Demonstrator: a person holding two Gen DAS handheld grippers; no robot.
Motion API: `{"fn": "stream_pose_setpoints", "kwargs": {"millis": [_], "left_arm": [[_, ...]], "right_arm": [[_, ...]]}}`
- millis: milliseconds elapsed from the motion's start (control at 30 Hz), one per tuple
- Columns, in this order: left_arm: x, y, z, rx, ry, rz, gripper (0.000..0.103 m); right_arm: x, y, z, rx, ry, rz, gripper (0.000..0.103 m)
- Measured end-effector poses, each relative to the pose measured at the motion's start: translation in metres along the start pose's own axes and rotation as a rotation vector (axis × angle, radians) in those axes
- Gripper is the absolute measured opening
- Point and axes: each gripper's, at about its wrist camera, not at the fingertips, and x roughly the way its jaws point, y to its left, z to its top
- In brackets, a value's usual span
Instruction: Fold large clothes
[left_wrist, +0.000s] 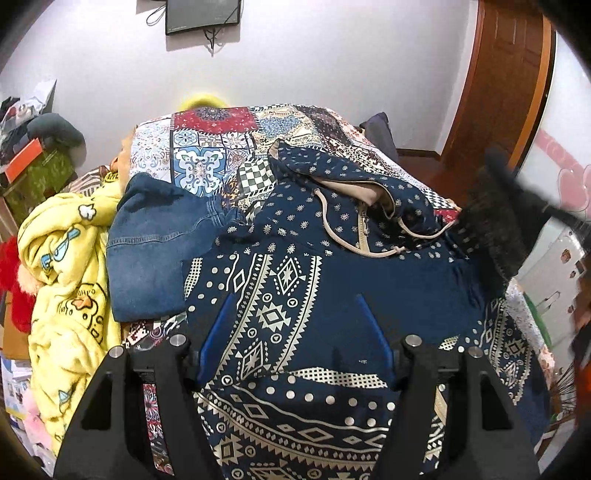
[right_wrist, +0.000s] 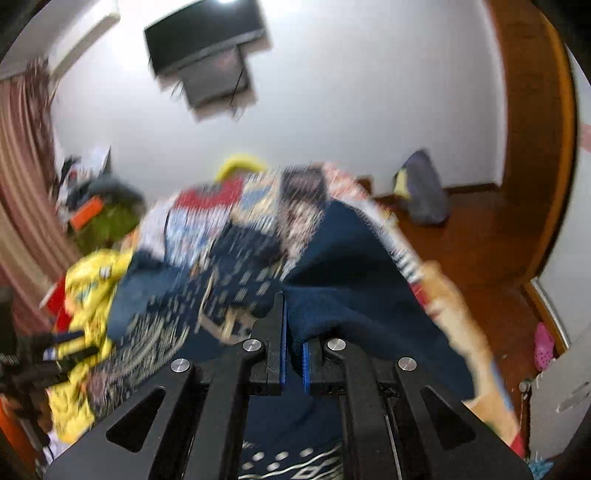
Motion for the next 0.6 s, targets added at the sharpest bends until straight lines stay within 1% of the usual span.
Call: {"fn": "stream_pose_setpoints", "kwargs": {"millis": [100,200,300,367,433,467,533,600], "left_arm": [[-0.003,0.003,-0.004,-0.003,0.006,-0.003,0.066],[-0.005,0.002,-0.009,0.01,0.02,-0.011,0.066],[-0.004,-0.007,-0.013,0.054,0.033,-0.014,0.066],[-0.003,-0.017,-0.012,0.093,0.038,-0.019,0.066],[-0.001,-0.031,-0.01,0.134,0.038,-0.028,0.066],[-0.001,-0.04,-0.007,0.156,0.037,-0.036,0.066],[0.001,-0.059,-0.001,0.195,0.029,-0.057,0.066],[0.003,-0.08,0.008,0.228,0.024,-0.093,0.066]], "right_arm": [[0.042,0.015,-0.029,0.003,0.128,0.014,0.005],[0.075,0.02,-0.053,0.016,0.243,0.007,0.006],[0.092,0.016,-0.069,0.036,0.335,0.003,0.009],[0.086,0.013,-0.077,0.046,0.368,0.002,0.009],[0.081,0.008,-0.08,0.063,0.406,0.04,0.011],[0.076,0.005,-0.081,0.074,0.409,0.075,0.011],[0.061,-0.004,-0.079,0.091,0.406,0.111,0.012],[0.043,-0.013,-0.078,0.107,0.394,0.129,0.018]]}}
